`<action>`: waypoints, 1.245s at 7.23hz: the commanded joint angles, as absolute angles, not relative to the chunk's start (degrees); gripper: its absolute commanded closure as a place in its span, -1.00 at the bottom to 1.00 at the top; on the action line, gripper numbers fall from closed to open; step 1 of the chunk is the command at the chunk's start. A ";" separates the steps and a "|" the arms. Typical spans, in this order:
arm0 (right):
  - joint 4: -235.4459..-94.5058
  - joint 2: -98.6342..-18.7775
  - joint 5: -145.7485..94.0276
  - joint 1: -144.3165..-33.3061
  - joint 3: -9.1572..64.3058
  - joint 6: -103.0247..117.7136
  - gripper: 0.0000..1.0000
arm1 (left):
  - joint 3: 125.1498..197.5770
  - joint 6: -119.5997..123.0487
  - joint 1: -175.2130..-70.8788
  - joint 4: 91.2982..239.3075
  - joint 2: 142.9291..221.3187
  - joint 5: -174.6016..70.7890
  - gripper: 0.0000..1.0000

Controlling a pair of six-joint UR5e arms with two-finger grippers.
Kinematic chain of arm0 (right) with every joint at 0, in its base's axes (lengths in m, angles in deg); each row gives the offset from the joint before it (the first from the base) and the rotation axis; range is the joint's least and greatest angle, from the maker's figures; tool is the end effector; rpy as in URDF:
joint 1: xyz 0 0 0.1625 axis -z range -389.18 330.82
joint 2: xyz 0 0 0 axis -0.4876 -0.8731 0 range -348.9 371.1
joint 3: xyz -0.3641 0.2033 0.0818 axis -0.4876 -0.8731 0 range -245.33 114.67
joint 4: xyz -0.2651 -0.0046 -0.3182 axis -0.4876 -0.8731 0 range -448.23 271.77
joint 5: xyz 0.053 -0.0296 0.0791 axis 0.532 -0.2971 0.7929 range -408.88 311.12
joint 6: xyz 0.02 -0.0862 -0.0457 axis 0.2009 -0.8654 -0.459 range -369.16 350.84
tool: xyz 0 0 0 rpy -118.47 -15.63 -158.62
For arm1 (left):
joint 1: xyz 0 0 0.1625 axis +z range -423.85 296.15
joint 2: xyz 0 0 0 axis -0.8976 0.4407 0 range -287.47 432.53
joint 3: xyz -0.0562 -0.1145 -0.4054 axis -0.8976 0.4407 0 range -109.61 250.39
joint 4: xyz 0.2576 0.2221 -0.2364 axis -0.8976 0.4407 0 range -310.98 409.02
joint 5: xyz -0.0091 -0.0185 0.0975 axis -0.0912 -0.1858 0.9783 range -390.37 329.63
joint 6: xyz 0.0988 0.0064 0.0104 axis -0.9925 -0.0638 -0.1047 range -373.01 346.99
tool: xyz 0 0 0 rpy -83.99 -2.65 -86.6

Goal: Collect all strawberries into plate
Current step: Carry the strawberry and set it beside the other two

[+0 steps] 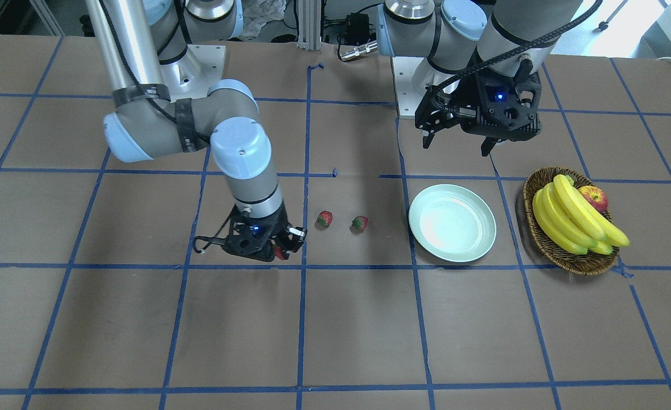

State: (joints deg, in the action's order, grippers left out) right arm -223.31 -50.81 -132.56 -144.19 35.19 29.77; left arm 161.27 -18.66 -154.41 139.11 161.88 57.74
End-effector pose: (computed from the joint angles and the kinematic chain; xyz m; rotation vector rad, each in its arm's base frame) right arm 0.3915 -0.4980 0.2055 0.3528 2.9669 -0.0559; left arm -0.1413 -0.4850 0.4859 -0.1683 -3.1039 -0.0063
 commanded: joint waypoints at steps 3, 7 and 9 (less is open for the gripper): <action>-223.84 -47.44 -131.85 -148.10 34.33 31.89 0.78 | 161.45 -18.72 -154.82 139.11 161.91 57.78 -1.00; -214.77 -56.00 -140.71 -143.30 32.40 28.38 -1.00 | 161.45 -18.72 -154.82 139.11 161.91 57.78 -1.00; -203.51 -65.58 -139.76 -131.37 33.10 18.23 -1.00 | 161.36 -18.81 -154.82 139.11 162.00 57.78 -1.00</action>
